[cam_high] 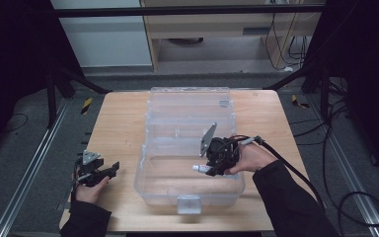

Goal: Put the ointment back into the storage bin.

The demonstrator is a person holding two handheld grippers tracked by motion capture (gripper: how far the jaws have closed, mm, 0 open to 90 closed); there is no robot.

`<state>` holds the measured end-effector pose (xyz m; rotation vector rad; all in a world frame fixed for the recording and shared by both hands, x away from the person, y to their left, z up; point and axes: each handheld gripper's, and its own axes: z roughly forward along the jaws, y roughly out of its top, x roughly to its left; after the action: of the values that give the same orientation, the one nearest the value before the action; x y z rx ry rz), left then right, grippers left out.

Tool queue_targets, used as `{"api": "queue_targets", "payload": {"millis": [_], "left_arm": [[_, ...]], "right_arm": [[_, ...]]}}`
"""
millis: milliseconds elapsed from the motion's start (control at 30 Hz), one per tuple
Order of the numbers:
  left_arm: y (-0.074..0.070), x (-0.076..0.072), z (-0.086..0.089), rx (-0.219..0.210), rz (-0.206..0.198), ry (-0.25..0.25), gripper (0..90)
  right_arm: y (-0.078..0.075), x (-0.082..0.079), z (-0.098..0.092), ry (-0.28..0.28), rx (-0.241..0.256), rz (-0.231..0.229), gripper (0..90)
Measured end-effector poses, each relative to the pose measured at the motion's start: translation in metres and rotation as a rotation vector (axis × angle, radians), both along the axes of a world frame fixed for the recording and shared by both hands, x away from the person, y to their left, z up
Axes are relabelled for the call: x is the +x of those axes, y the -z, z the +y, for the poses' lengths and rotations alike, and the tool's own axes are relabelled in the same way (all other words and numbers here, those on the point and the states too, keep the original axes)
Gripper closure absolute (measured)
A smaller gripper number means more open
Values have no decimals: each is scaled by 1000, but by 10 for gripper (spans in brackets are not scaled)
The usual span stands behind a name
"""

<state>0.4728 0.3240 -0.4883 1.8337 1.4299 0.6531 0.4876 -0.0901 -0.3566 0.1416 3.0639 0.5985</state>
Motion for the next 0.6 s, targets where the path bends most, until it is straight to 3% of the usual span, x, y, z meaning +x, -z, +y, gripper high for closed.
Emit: {"api": "queue_targets", "payload": {"millis": [600], "left_arm": [[0,0,0,1,-1,0,325]], "right_arm": [[38,2,8,-53,-125,29,697]]}}
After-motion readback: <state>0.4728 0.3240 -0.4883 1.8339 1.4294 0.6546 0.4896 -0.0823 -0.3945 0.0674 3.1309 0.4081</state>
